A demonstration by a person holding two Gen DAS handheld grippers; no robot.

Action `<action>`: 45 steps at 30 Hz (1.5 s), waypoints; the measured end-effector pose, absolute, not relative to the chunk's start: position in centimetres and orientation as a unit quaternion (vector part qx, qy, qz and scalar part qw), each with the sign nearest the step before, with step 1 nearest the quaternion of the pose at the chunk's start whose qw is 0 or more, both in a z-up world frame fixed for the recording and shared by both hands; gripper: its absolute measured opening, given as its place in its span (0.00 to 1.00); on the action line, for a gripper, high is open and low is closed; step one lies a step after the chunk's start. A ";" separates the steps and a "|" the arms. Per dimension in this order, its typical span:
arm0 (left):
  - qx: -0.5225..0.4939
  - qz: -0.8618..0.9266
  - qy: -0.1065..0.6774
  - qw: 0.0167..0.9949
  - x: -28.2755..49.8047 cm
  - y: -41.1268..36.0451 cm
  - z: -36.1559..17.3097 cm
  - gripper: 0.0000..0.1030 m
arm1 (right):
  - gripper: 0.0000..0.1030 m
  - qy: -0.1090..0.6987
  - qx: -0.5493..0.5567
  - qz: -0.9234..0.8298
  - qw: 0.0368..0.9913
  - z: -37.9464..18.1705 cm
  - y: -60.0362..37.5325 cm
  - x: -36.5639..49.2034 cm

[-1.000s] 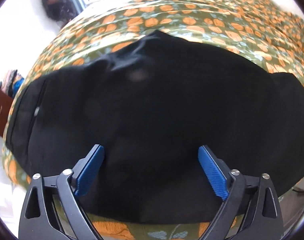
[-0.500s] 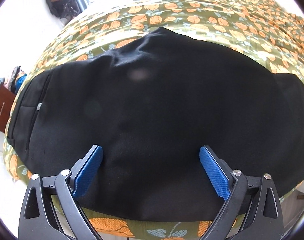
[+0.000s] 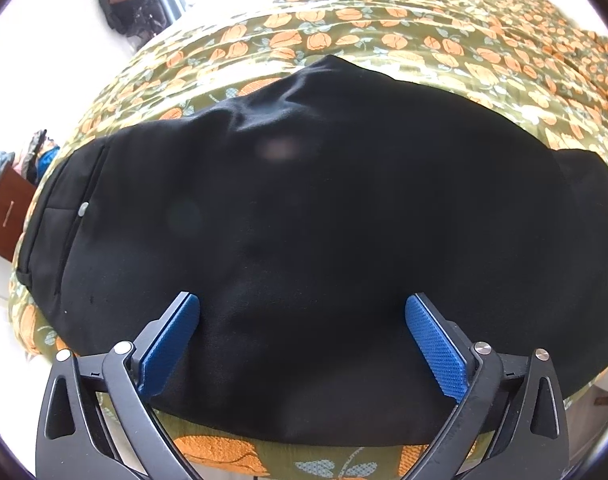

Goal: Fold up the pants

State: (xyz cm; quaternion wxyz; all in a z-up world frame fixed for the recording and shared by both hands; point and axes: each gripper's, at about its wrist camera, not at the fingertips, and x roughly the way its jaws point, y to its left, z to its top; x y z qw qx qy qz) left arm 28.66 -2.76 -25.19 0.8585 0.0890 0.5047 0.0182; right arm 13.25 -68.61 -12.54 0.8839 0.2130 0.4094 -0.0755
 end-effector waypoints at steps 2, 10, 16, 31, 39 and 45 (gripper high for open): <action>0.091 0.014 0.496 0.863 28.5 -2.7 -25.2 1.00 | 0.99 0.398 0.201 -0.041 0.894 -12.1 -69.7 13.2; 0.091 0.012 0.485 0.870 28.2 -2.7 -25.2 1.00 | 0.86 0.456 0.175 0.056 0.871 -14.4 -70.9 16.2; 0.092 0.012 0.485 0.870 28.2 -2.8 -25.2 1.00 | 0.75 0.502 0.169 0.036 0.848 -17.9 -72.7 18.2; 0.093 0.018 0.484 0.870 28.3 -2.8 -25.3 1.00 | 0.22 0.524 0.232 0.057 0.817 -19.6 -74.7 17.2; 0.089 0.023 0.480 0.873 28.3 -2.9 -25.3 1.00 | 0.13 0.428 0.296 0.151 0.840 -13.6 -68.9 16.3; 0.083 0.022 0.479 0.873 28.2 -2.8 -25.2 1.00 | 0.13 0.379 0.354 0.277 0.809 -11.2 -56.8 18.0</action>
